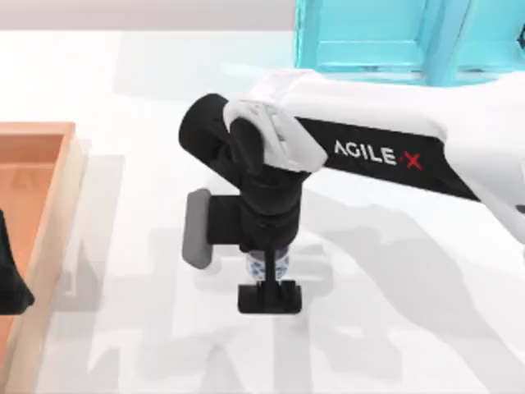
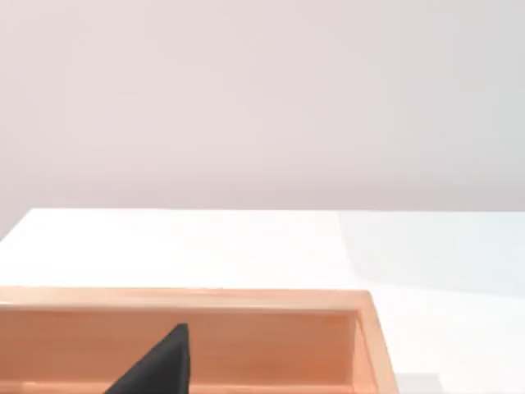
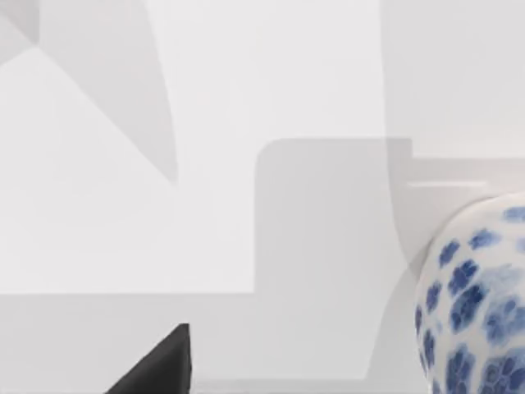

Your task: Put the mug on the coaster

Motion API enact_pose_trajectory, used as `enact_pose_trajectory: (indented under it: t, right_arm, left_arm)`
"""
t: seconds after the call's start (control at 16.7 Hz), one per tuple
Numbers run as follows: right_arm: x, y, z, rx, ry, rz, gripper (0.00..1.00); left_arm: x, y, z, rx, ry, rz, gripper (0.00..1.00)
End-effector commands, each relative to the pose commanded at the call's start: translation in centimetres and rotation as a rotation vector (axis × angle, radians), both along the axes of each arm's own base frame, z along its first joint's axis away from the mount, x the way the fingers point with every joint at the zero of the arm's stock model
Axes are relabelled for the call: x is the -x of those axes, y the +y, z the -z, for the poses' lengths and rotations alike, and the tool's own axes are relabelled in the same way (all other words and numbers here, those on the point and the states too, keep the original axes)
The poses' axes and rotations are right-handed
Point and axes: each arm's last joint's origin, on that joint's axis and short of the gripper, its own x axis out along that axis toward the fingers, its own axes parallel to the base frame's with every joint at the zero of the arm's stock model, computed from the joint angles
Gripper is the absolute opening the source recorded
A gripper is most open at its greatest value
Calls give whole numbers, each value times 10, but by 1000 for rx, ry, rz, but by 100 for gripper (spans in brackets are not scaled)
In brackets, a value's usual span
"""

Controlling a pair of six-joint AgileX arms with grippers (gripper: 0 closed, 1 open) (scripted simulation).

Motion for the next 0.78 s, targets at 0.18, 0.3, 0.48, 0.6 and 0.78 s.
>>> enact_pose_trajectory:
  t: [0.18,0.3,0.48,0.6,0.78]
  right_arm:
    - [0,0,0,0,0,0,70]
    - [0,0,0,0,0,0,55]
    - [0,0,0,0,0,0,32]
    - [0,0,0,0,0,0,17]
    - [0,0,0,0,0,0,0]
  left_arm:
    - [0,0,0,0,0,0,100]
    - [0,0,0,0,0,0,100]
    - [0,0,0,0,0,0,100]
    - [0,0,0,0,0,0,100]
    - [0,0,0,0,0,0,100]
